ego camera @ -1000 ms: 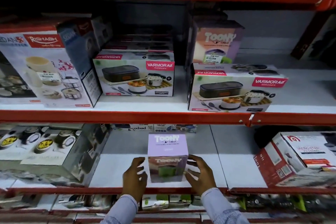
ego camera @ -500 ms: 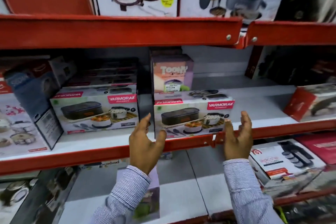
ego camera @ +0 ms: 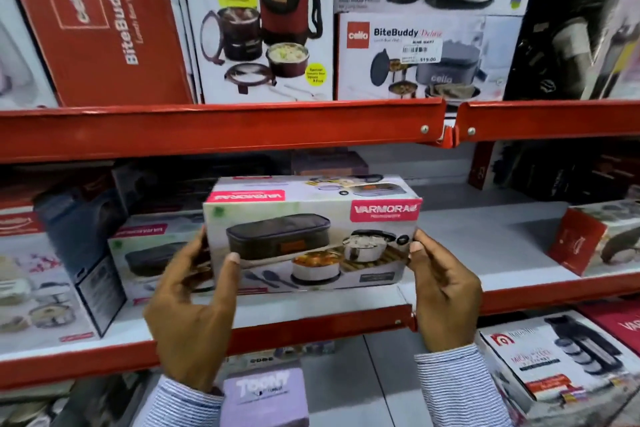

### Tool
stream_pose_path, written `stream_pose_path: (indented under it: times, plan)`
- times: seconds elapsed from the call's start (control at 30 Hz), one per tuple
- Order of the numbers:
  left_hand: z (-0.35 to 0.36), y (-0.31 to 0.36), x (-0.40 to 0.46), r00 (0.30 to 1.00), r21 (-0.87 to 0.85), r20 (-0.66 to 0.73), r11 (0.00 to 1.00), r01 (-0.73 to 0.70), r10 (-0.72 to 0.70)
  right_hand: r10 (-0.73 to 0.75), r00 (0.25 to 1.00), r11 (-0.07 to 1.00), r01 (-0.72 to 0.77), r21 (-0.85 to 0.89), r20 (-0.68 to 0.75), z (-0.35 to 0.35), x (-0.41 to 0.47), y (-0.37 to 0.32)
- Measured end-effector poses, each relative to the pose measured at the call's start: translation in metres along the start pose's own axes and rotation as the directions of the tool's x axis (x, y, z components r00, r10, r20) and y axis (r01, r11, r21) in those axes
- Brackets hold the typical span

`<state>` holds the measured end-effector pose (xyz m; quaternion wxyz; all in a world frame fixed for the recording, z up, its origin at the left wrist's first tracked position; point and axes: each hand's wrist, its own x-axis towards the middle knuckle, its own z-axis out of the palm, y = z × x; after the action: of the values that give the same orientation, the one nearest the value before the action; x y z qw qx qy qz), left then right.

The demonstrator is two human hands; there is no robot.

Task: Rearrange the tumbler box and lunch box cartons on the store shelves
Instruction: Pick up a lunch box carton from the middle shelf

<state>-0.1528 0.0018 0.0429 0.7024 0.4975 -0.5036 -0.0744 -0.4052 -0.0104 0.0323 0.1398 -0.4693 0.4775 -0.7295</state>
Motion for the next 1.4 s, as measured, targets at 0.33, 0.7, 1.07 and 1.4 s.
stream_pose_path:
  times: [0.33, 0.7, 1.07, 1.4]
  plan:
    - [-0.066, -0.028, 0.032, 0.993, 0.067, -0.114, 0.997, 0.03, -0.022, 0.0, 0.989, 1.0, -0.003, 0.018, 0.147, 0.063, -0.026, -0.013]
    - [-0.113, -0.087, 0.03, 0.987, 0.33, -0.092, 0.931, 0.153, -0.129, 0.074, 0.958, 0.997, -0.066, -0.038, 0.279, 0.126, -0.081, 0.013]
    - [-0.122, -0.111, 0.035, 0.97, 0.407, -0.017, 0.885, 0.228, -0.242, 0.108, 0.946, 0.989, -0.07, -0.132, 0.305, 0.136, -0.095, 0.033]
    - [-0.124, -0.123, 0.034, 0.978, 0.453, -0.018, 0.87, 0.194, -0.209, 0.111, 0.939, 0.992, -0.084, -0.095, 0.326, 0.134, -0.097, 0.036]
